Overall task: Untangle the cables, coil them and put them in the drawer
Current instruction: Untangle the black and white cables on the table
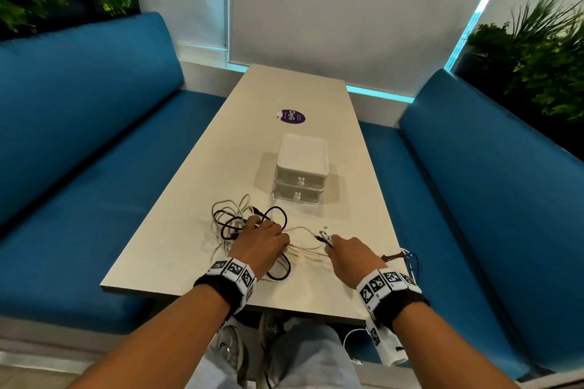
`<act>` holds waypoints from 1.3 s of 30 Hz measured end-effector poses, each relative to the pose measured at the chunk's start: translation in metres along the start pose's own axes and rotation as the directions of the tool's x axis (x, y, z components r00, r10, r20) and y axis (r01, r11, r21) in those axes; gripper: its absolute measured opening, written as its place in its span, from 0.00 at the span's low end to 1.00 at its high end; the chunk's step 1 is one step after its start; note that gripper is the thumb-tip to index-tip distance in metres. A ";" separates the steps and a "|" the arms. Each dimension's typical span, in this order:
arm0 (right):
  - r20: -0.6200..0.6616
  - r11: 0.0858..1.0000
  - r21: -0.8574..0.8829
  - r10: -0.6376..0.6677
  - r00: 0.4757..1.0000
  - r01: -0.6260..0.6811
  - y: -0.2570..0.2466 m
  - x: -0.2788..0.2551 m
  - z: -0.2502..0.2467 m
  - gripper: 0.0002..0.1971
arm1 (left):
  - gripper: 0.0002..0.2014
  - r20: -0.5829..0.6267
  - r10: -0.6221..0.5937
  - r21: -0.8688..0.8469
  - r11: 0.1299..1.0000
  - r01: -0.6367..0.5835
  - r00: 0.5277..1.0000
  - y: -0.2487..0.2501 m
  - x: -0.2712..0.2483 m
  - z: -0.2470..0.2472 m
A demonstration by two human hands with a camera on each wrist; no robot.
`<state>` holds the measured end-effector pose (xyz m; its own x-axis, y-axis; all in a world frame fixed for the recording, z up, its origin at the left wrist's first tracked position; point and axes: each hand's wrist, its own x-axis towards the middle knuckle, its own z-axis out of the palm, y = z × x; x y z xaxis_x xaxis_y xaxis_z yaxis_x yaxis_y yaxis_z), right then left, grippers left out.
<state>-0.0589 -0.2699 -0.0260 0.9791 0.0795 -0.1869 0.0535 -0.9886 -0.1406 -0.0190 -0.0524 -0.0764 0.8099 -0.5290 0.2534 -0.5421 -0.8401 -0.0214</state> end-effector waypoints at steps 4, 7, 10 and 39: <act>-0.027 0.983 -0.086 0.160 0.987 -0.162 0.034 -0.006 -0.006 0.14 | 0.05 -0.010 -0.066 0.008 0.998 0.066 0.998 -0.014 -0.005 -0.003; -0.041 0.968 0.023 0.252 0.967 -0.251 0.043 -0.008 -0.007 0.14 | 0.04 0.006 -0.033 0.009 0.999 0.033 0.999 -0.011 -0.003 -0.004; -0.092 0.946 0.178 0.290 0.953 -0.270 0.031 -0.003 -0.007 0.15 | 0.02 -0.010 -0.049 -0.011 0.999 0.049 0.999 0.000 0.002 -0.007; -0.094 0.918 0.254 0.335 0.938 -0.303 0.046 0.005 -0.026 0.15 | 0.05 0.071 -0.137 -0.038 0.989 0.140 0.988 -0.016 -0.003 -0.011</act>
<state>-0.0466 -0.3183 -0.0081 0.9543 -0.2687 -0.1312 -0.2973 -0.8997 -0.3197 -0.0156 -0.0359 -0.0662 0.8902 -0.4165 0.1843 -0.4319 -0.9004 0.0513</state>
